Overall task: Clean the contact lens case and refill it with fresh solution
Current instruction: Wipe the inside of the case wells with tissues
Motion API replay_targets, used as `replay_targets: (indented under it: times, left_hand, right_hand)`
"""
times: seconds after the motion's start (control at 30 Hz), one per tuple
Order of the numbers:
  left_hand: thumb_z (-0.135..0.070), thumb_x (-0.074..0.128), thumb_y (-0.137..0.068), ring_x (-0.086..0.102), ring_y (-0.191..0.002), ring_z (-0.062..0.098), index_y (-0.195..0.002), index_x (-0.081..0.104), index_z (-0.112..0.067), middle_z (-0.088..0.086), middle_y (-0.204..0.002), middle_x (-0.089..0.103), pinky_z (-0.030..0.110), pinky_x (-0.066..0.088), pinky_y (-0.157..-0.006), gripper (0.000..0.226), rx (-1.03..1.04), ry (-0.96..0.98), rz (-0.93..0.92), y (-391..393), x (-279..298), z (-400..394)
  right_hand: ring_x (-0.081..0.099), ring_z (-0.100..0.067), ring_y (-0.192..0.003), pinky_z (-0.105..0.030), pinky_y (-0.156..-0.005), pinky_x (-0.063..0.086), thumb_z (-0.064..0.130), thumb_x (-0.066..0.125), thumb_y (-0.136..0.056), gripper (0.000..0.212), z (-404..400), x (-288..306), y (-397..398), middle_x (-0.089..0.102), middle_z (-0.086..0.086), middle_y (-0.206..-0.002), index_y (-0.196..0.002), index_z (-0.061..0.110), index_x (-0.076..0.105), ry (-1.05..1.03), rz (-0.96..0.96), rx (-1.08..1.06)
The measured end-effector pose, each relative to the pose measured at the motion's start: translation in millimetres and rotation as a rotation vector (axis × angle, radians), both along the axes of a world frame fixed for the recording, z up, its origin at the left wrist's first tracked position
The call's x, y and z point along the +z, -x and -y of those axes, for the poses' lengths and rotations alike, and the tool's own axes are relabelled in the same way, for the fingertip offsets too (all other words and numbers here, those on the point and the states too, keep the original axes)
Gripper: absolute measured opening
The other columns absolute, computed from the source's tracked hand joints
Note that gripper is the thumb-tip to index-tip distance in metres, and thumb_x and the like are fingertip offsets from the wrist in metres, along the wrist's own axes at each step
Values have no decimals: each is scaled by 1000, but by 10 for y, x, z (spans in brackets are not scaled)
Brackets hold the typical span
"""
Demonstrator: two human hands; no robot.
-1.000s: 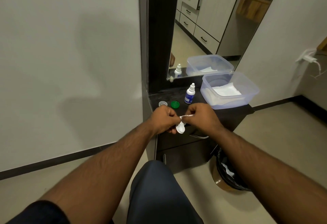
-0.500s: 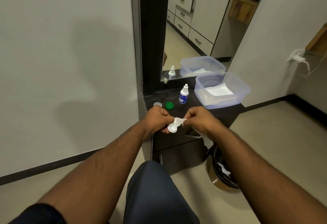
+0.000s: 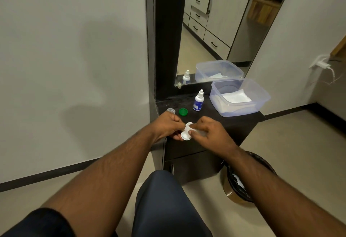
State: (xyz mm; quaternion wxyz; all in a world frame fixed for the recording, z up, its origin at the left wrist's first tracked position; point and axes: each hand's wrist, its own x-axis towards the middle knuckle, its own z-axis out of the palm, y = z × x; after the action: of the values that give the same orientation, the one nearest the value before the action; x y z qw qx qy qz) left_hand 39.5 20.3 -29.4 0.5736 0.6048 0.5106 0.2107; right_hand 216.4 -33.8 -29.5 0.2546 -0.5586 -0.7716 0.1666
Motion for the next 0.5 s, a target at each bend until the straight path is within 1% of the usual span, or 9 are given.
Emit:
replay_targets:
  times: [0.07, 0.17, 0.23, 0.3, 0.33, 0.4, 0.5]
  left_hand:
    - [-3, 63, -87, 66, -54, 10, -89, 69, 2, 12, -74, 70, 17, 52, -50, 8, 6, -1, -11, 1, 1, 1]
    - [-4, 63, -87, 66, -54, 9, -86, 69, -1, 11, -75, 71, 16, 52, -50, 7, 5, -11, -22, 0, -2, 0]
    - [-4, 62, -88, 66, -53, 8, -84, 68, -2, 10, -74, 70, 16, 52, -49, 7, 3, -21, -27, -5, -2, 8]
    - [-3, 62, -87, 65, -52, 8, -81, 67, -3, 10, -73, 69, 16, 52, -49, 9, -5, -30, -28, -8, -5, 17]
    - [-3, 62, -87, 65, -52, 8, -79, 67, -4, 10, -72, 69, 16, 52, -49, 10, -12, -34, -26, -8, -9, 18]
    - [-2, 62, -86, 66, -52, 8, -77, 67, -5, 10, -71, 69, 17, 52, -50, 11, -28, -43, -27, -2, -14, 14]
    - [-3, 62, -86, 66, -52, 7, -80, 67, -4, 9, -71, 69, 17, 52, -49, 8, -57, -47, -39, 8, -9, 7]
  right_hand:
    - [60, -16, -83, -33, -74, 50, 21, 65, -87, 24, -19, 17, -14, 63, -5, -91, -106, 9, 73, -13, -22, -15]
    - [60, -12, -80, -25, -72, 47, 18, 69, -84, 19, -83, 29, -38, 65, -4, -90, -101, 12, 75, -1, -17, -22]
    - [60, -12, -81, -25, -73, 48, 18, 71, -82, 20, -122, 51, -52, 65, -2, -90, -100, 12, 75, 14, 22, 10]
    - [61, -15, -83, -31, -74, 49, 21, 71, -82, 21, -149, 81, -45, 65, -3, -92, -101, 12, 75, 9, 123, 67]
    - [60, -16, -83, -32, -72, 48, 23, 69, -84, 22, -159, 100, -30, 64, -4, -93, -102, 12, 75, -7, 201, 105]
    - [57, -16, -83, -30, -66, 42, 28, 65, -87, 24, -178, 147, 7, 62, -4, -93, -103, 14, 74, -46, 359, 172]
    - [50, -12, -82, -23, -61, 30, 33, 62, -88, 24, -197, 186, 33, 61, -1, -92, -103, 17, 73, -92, 455, 223]
